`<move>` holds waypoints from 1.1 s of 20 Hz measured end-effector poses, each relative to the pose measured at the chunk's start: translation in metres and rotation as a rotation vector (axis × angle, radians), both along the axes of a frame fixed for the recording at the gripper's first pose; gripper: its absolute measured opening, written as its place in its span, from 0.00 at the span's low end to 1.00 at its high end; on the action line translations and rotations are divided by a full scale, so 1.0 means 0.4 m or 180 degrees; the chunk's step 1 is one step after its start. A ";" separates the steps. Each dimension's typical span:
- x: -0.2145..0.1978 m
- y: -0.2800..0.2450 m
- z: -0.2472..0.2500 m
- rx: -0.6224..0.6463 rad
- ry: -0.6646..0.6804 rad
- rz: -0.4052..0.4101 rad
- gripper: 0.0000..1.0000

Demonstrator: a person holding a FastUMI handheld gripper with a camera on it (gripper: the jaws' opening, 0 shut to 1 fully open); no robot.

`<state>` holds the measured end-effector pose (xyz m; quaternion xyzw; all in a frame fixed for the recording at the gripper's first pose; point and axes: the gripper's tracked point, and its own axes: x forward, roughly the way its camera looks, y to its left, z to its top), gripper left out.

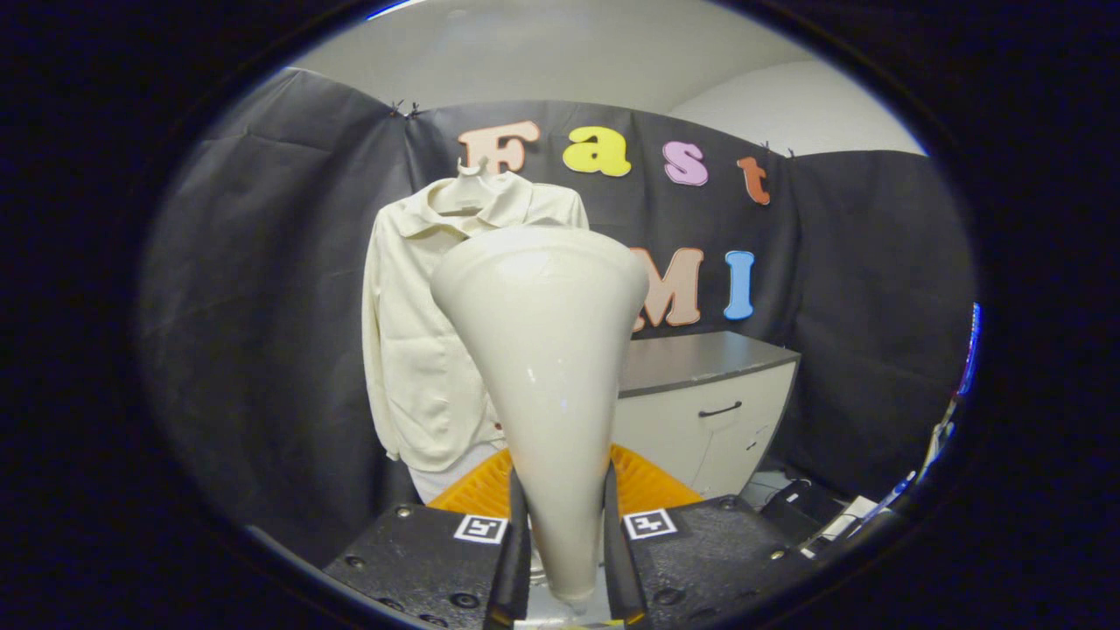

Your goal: Iron the clothes twice with a garment steamer, once on the left side and once on the right side.

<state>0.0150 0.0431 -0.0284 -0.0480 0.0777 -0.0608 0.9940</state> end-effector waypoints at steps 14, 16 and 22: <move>0.093 -0.031 -0.047 -0.0057 -0.0034 0.0145 0.35; 0.101 -0.040 -0.063 -0.0006 -0.0031 0.0122 0.35; 0.119 -0.035 -0.096 0.0010 0.0050 0.0147 0.35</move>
